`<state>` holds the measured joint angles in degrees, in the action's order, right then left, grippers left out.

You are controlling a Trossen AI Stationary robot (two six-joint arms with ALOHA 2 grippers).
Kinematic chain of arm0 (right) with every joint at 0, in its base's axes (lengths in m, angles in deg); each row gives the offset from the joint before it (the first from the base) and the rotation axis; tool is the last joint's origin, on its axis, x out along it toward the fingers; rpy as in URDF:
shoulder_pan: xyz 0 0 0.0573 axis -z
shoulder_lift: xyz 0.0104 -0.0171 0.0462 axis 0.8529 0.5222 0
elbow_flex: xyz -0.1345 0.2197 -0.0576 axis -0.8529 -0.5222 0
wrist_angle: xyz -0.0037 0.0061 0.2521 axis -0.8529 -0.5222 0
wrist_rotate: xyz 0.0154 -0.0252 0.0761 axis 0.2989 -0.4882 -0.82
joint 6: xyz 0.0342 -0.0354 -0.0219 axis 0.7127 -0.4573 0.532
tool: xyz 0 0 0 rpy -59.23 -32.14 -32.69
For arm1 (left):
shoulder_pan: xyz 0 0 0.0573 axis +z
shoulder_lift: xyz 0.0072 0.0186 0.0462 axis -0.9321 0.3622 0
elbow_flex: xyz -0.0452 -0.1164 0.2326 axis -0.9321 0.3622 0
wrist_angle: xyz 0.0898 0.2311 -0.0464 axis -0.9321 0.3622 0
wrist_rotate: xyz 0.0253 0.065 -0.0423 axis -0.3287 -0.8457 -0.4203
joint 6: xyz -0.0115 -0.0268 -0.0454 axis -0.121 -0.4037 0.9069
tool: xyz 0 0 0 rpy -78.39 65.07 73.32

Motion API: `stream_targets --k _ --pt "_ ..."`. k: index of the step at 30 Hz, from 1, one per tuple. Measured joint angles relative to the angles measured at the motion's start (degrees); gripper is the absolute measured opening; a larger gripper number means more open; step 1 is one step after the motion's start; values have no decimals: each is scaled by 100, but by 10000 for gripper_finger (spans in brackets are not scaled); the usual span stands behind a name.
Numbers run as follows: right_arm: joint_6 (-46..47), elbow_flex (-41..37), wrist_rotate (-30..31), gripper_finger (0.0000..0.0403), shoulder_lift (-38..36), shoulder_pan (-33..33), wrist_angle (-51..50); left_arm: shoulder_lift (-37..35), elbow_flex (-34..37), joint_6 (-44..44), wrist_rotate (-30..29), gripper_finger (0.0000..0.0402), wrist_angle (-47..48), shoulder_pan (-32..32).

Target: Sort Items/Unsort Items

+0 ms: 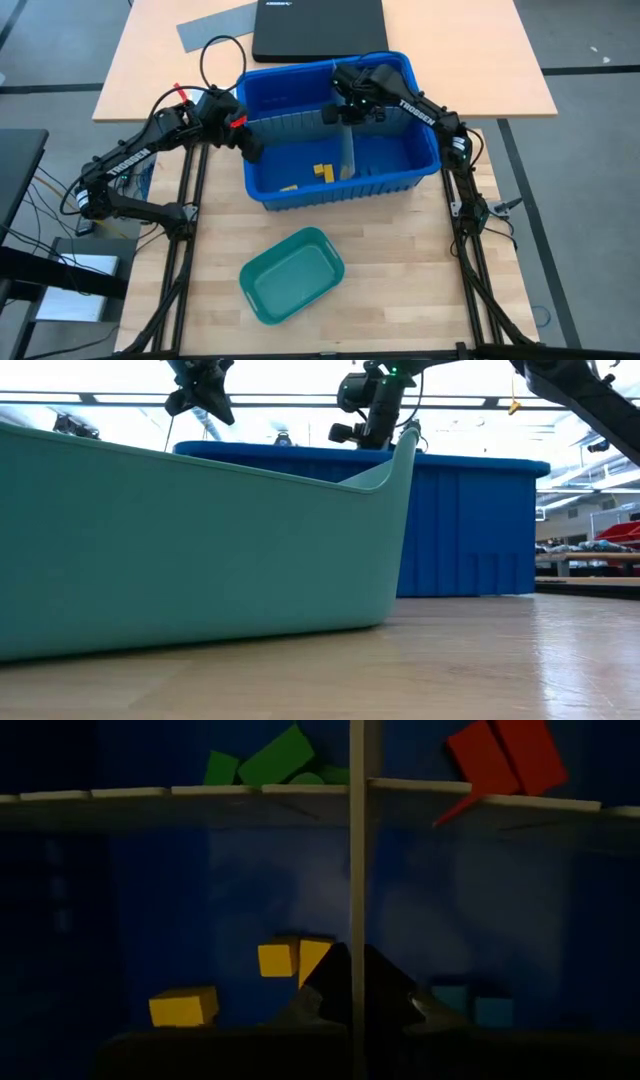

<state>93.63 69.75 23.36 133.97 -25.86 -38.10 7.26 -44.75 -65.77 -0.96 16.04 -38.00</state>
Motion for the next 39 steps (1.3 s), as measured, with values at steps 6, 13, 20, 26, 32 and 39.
stream_targets --k 6,13,20,26,32,39 --pt "-287 0 -196 0 -369 -38 -174 0 0 -9 -2 1 -17 0" --pt "-514 0 -265 0 -1630 -62 59 0 0 -10 -2 1 -34 0" --pt "-661 28 -198 0 -2288 9 303 -4 -2 -7 3 1 -93 -2" --pt "-817 40 -150 0 -2387 35 346 -4 -4 -2 0 1 -209 0" --pt "-911 -31 -177 0 -2275 33 451 -2 -6 66 4 1 -219 -1" --pt "-1216 17 -966 0 -2482 -7 585 -2 -5 67 7 1 -216 -2"
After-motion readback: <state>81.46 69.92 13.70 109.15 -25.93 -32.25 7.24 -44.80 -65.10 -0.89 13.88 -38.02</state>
